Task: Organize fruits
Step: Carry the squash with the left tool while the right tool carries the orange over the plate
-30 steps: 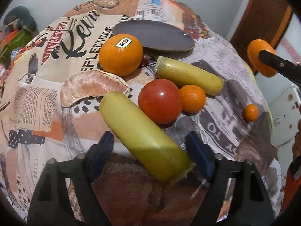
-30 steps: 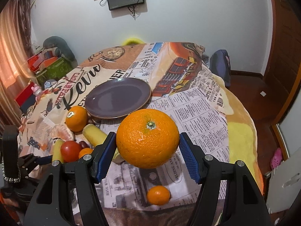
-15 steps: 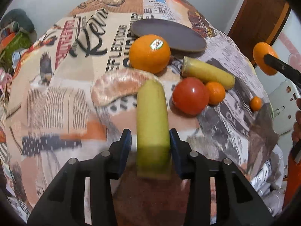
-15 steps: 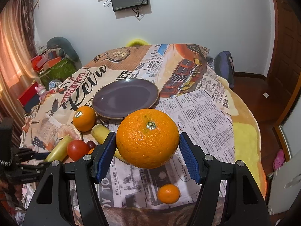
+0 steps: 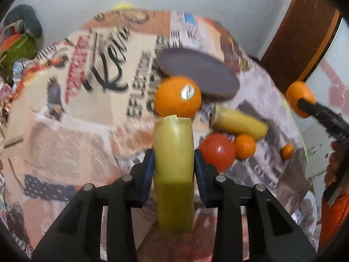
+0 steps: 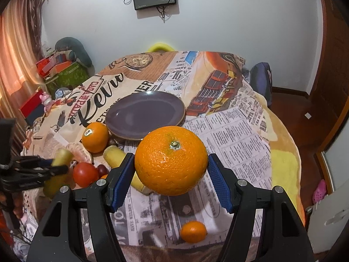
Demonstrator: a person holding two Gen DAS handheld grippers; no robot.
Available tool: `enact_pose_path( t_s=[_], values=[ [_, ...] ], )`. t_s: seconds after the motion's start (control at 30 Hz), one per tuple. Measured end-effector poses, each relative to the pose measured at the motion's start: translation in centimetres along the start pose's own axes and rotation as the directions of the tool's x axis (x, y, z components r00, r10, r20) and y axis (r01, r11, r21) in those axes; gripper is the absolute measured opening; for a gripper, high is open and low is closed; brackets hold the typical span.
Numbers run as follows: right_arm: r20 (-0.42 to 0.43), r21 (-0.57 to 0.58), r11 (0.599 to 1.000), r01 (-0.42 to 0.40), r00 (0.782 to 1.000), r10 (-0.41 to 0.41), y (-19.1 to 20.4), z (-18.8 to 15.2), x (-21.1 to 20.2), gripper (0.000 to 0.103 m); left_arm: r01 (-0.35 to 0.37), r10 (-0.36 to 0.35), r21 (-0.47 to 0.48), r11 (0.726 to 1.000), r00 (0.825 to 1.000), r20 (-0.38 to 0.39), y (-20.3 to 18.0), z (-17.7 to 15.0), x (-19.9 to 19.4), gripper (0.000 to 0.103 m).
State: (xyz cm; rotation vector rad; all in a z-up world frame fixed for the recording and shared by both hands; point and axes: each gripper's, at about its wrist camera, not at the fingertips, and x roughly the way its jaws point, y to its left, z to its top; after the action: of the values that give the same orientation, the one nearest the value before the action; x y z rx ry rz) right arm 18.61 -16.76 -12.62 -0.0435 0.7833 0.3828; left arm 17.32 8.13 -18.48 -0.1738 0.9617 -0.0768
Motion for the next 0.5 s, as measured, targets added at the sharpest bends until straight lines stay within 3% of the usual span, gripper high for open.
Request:
enact_pose_path(
  t_s=[0.27,0.5],
  values=[
    [0.053,-0.018,1.0,-0.005,0.999,0.006,0.5,2.5,0.3,0.064,0.007,-0.009,0.011,1.0,0.987,0.164,-0.4,4.2,-4.2,0.034],
    [0.086,-0.061,0.998,0.004,0.996,0.002,1.1,5.1,1.3,0.064,0.014,-0.02,0.031,0.999,0.973,0.23,-1.2,8.0,-4.6,0.034]
  ],
)
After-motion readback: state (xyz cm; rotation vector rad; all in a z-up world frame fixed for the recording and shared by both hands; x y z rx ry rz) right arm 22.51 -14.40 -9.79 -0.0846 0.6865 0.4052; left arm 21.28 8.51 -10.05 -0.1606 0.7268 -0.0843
